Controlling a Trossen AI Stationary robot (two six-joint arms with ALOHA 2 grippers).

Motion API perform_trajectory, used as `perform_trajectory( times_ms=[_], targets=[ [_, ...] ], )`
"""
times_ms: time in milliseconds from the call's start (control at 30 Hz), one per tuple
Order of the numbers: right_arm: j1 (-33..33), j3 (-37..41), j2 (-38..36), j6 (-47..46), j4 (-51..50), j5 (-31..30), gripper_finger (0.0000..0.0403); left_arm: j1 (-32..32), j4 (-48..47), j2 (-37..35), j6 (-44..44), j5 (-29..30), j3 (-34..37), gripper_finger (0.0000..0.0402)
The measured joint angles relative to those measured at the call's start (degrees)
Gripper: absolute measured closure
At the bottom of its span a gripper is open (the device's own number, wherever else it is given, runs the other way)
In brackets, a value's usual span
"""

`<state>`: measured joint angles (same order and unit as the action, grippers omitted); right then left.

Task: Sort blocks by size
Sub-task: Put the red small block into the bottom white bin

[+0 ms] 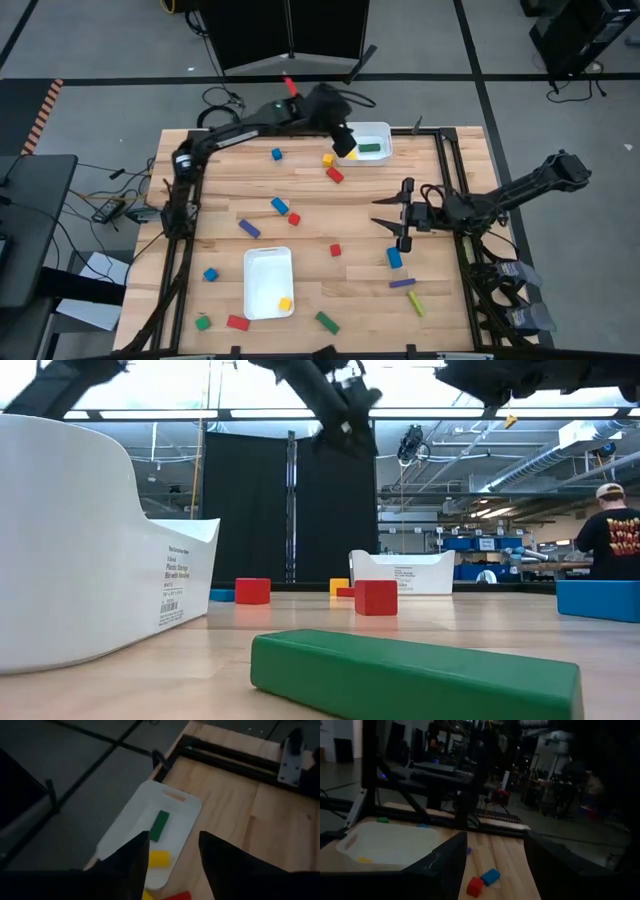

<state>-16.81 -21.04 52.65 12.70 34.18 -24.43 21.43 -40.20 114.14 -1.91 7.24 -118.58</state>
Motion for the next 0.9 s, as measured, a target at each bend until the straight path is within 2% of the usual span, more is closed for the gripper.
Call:
perform_trajectory(
  times_ms=[200,467,633,900],
  targets=[
    [2.87,-0.09,4.14,-2.43,0.5,-0.01,0.0194,-3.13,-5.89,-7.53,0.41,3.66,-0.02,0.0229],
    [6.13,-0.47,10.5,-4.59,4.36,0.13,0.0194,-8.74,-12.05,-12.14,0.15,9.01,1.82,0.023],
    [6.93,-3.57,15.22,-5.67,3.93,0.29,0.0193,-10.46,-5.19,-19.61,-1.68,9.49,15.67,0.023],
    [7.19,-11.5,27.28,-6.77,3.51,0.71,0.0192,-11.78,15.28,-40.55,-9.14,9.01,50.24,0.023]
  ],
)
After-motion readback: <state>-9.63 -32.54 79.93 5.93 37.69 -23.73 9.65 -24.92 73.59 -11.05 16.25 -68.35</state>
